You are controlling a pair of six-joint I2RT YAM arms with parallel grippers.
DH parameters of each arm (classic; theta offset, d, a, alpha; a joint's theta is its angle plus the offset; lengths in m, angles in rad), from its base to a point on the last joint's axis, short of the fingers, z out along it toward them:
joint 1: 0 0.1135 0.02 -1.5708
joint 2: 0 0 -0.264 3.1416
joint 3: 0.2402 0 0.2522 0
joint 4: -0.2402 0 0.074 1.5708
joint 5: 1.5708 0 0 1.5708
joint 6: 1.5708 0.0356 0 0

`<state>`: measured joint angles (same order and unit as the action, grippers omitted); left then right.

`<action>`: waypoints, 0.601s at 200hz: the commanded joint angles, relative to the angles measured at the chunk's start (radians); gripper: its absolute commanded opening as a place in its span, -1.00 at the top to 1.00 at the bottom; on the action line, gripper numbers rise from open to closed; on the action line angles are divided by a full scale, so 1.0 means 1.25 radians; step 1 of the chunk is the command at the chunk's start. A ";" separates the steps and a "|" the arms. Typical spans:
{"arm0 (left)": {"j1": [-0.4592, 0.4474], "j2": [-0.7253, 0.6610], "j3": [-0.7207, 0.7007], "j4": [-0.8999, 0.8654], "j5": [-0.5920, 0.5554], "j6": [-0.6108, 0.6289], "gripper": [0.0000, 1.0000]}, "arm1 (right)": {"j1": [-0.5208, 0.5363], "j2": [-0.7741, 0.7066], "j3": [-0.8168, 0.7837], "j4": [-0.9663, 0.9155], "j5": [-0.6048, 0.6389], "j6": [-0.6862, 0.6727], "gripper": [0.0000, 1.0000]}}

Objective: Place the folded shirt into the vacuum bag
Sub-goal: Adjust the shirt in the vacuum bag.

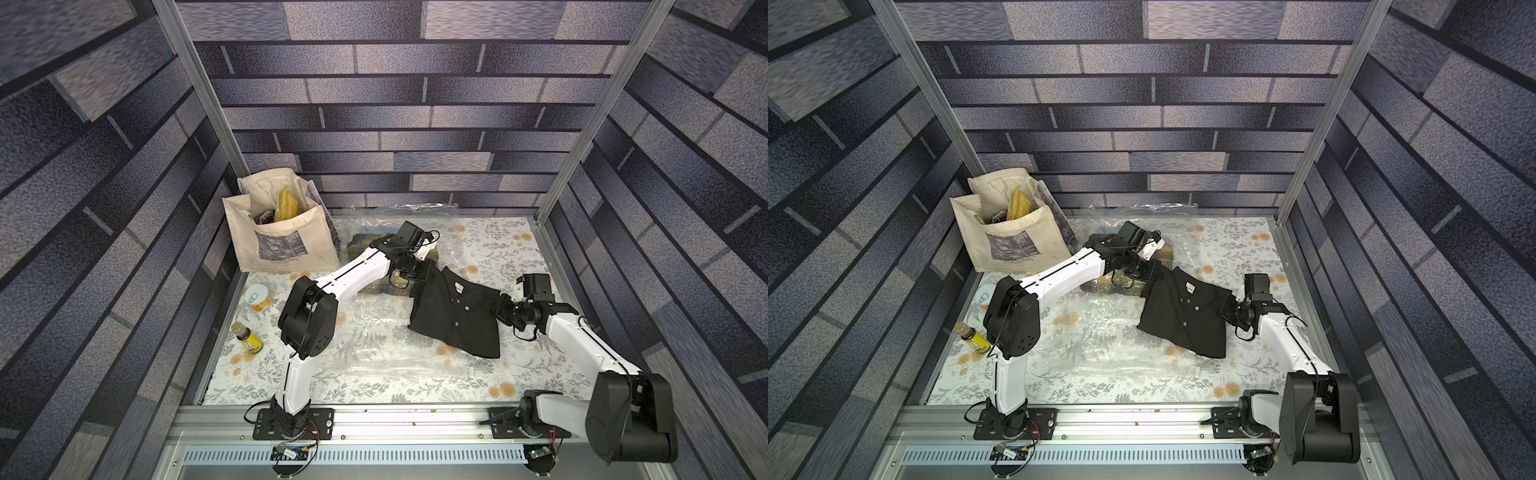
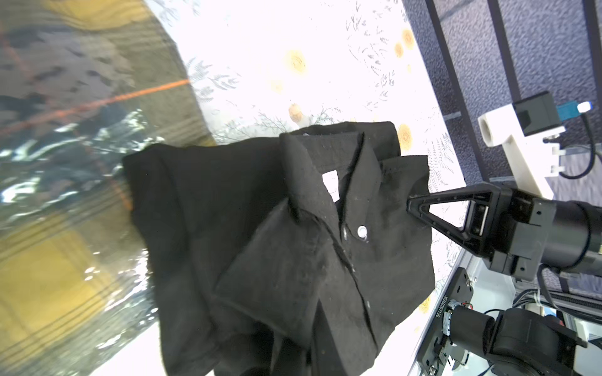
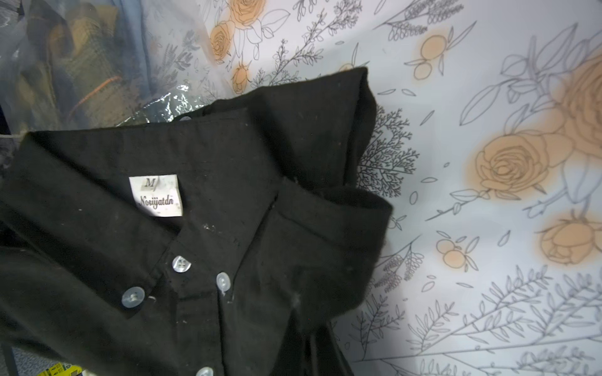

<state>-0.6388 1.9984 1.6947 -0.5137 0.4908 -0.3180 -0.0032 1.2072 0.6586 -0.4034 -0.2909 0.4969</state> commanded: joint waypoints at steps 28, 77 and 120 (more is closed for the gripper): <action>0.030 0.027 -0.040 0.032 -0.042 -0.014 0.90 | 0.009 0.044 0.015 0.057 0.001 0.018 0.91; 0.008 0.073 -0.029 0.009 -0.113 0.009 0.67 | 0.015 0.114 0.000 0.082 0.014 0.020 0.74; 0.000 0.059 0.013 -0.100 -0.226 0.022 0.37 | 0.015 0.081 0.033 -0.012 0.010 0.010 0.10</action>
<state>-0.6342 2.0979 1.6623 -0.5282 0.3229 -0.3138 0.0090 1.3418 0.6632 -0.3408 -0.2874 0.5159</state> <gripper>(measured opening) 0.279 0.398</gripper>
